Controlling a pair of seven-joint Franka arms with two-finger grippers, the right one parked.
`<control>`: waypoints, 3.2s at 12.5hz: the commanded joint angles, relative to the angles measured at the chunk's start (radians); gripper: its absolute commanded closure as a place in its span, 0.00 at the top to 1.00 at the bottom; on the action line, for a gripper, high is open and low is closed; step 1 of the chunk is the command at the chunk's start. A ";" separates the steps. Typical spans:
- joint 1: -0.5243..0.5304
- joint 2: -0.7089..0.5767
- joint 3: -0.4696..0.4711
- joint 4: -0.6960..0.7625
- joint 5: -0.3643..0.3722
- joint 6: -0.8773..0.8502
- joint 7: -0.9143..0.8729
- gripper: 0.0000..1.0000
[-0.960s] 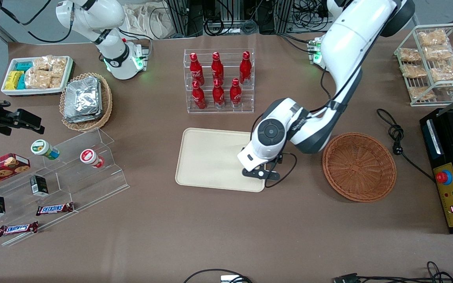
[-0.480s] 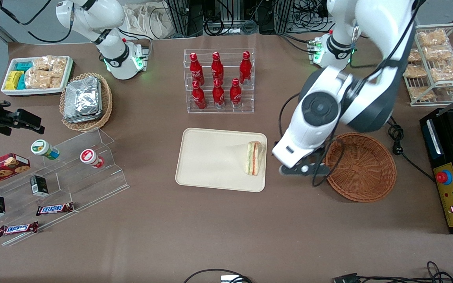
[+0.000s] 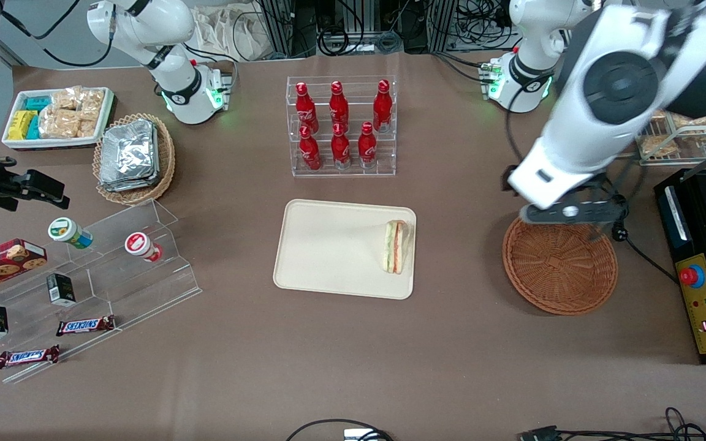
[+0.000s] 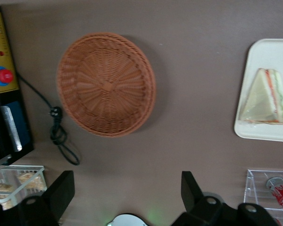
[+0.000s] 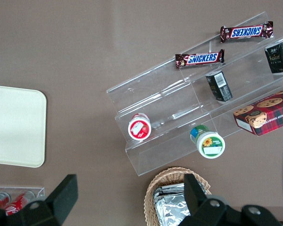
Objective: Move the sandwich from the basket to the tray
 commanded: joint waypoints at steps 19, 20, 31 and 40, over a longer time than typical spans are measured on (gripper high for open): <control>0.055 -0.209 0.246 -0.260 -0.120 0.094 0.265 1.00; 0.052 -0.208 0.257 -0.258 -0.120 0.097 0.266 1.00; 0.060 -0.197 0.257 -0.254 -0.136 0.109 0.265 1.00; 0.063 -0.197 0.257 -0.254 -0.142 0.111 0.265 1.00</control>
